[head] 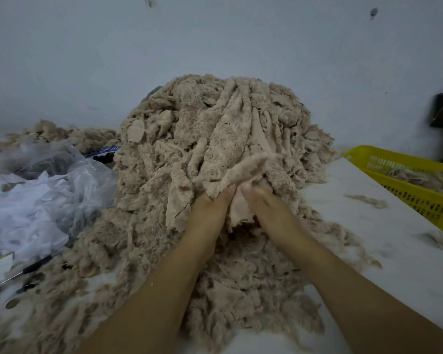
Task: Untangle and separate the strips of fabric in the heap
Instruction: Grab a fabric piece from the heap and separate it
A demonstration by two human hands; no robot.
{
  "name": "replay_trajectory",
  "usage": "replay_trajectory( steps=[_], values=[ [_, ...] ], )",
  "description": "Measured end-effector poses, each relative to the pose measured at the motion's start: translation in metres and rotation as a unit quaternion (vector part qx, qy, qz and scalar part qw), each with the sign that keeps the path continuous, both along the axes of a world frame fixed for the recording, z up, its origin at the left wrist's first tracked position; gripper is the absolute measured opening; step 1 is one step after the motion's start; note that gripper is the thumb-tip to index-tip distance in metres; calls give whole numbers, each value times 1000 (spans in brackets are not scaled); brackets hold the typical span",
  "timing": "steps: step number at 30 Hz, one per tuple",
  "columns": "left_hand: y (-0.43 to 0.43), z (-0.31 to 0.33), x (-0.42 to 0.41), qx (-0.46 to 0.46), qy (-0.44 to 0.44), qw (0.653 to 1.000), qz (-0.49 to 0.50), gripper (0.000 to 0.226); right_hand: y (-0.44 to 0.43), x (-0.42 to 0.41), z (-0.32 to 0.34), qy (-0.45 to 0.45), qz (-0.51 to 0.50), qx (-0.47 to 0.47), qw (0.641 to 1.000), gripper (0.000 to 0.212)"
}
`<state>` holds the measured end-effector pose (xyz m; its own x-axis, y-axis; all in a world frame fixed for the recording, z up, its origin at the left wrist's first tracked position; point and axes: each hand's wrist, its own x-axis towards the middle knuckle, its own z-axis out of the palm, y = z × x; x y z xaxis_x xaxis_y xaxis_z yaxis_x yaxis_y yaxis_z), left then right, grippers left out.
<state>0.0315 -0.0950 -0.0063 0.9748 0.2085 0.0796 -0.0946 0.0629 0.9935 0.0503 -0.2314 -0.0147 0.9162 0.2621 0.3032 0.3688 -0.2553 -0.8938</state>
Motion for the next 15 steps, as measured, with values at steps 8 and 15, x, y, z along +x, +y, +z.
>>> replay_trajectory(
  steps=[8, 15],
  values=[
    [10, 6, 8, -159, -22, 985, 65, 39, -7, 14, -9, -56, -59, -88, 993, 42],
    [9, 12, 6, -172, 18, 982, 74, 43, -10, 21, -14, -79, -131, -153, 976, 43]
  ],
)
